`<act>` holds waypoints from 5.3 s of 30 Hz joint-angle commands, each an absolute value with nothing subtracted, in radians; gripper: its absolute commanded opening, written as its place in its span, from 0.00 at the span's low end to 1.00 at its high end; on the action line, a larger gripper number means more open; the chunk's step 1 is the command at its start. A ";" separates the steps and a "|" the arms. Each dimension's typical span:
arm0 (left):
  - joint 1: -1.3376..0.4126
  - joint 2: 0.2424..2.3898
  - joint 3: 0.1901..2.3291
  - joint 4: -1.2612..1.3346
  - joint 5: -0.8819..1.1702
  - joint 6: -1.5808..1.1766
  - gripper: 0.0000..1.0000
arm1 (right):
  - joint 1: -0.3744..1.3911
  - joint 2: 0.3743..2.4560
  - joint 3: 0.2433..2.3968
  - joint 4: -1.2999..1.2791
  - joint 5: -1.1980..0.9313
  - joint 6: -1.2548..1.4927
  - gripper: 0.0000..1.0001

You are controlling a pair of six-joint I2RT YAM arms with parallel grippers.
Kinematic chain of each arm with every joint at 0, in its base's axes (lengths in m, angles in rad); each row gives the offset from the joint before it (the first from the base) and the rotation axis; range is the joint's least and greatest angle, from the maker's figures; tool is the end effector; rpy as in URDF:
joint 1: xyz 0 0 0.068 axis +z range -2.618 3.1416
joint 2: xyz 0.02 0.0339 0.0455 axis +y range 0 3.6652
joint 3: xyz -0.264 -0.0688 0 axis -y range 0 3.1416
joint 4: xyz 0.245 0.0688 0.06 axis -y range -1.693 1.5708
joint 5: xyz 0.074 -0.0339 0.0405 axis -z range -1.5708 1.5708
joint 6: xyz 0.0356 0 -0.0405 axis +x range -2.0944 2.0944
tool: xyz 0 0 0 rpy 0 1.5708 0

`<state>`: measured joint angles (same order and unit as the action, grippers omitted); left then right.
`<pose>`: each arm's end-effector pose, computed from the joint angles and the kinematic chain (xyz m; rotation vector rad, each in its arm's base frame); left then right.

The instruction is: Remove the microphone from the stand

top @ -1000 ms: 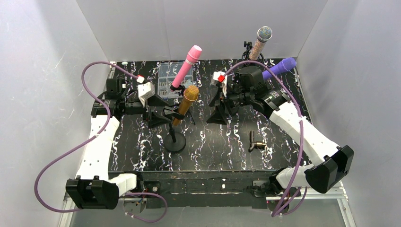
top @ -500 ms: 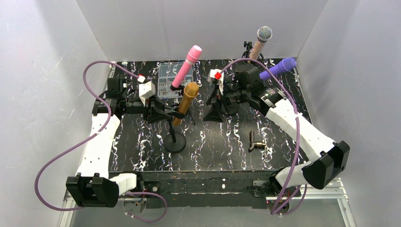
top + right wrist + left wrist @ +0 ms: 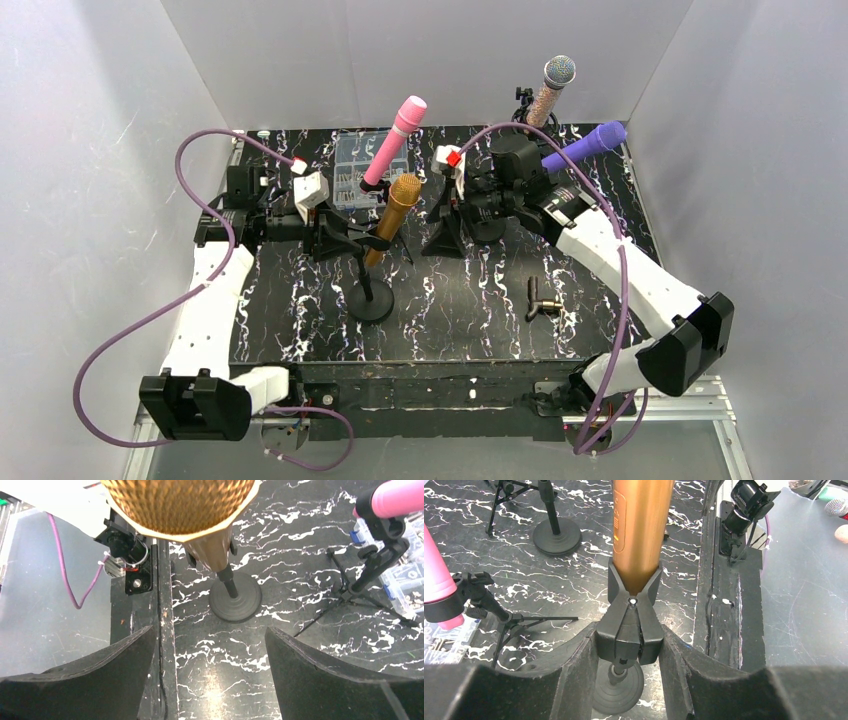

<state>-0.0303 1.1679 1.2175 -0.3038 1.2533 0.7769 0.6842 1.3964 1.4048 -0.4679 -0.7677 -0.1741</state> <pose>0.2395 -0.0411 0.4070 1.3316 1.0265 -0.5752 0.2230 0.2138 0.3914 -1.2878 1.6094 1.0945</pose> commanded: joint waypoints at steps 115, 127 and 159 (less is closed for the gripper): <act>-0.031 0.966 0.936 0.041 0.912 0.288 0.00 | 0.813 1.256 1.366 -0.528 -0.551 -0.480 0.01; -0.002 0.947 0.966 0.075 0.768 0.259 0.00 | 0.792 1.220 1.322 -0.493 -0.548 -0.467 0.01; 0.164 1.352 1.233 0.537 0.365 0.240 0.00 | 0.761 1.225 1.301 -0.469 -0.542 -0.454 0.01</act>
